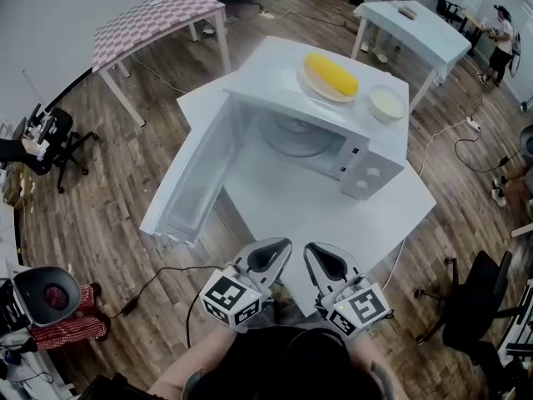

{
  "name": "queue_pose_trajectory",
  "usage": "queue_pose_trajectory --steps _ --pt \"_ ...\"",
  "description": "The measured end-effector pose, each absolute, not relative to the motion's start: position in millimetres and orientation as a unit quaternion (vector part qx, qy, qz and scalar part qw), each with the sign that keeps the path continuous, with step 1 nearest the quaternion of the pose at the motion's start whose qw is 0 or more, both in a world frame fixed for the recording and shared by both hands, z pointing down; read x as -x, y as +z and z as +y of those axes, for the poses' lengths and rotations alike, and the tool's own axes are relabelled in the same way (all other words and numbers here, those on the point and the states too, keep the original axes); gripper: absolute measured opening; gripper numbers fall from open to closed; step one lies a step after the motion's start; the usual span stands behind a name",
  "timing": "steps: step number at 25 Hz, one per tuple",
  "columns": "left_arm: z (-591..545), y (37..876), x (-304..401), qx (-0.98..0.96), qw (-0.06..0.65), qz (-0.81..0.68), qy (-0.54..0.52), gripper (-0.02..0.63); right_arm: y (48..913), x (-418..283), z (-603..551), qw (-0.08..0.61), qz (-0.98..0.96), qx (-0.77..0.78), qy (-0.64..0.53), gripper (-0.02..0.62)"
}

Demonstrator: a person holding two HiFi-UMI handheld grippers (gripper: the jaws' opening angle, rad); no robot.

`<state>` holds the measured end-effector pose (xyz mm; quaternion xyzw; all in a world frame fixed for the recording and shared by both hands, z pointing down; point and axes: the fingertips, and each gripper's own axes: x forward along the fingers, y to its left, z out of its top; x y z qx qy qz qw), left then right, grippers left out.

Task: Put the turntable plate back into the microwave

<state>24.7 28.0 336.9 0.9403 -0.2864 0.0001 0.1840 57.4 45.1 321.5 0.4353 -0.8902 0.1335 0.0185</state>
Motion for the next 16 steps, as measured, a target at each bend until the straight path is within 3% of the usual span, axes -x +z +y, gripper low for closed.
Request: queue_pose_trajectory --steps 16 --pt "26.3 337.2 -21.8 -0.938 0.189 -0.291 0.006 0.018 318.6 -63.8 46.5 0.016 -0.887 -0.442 0.134 0.032"
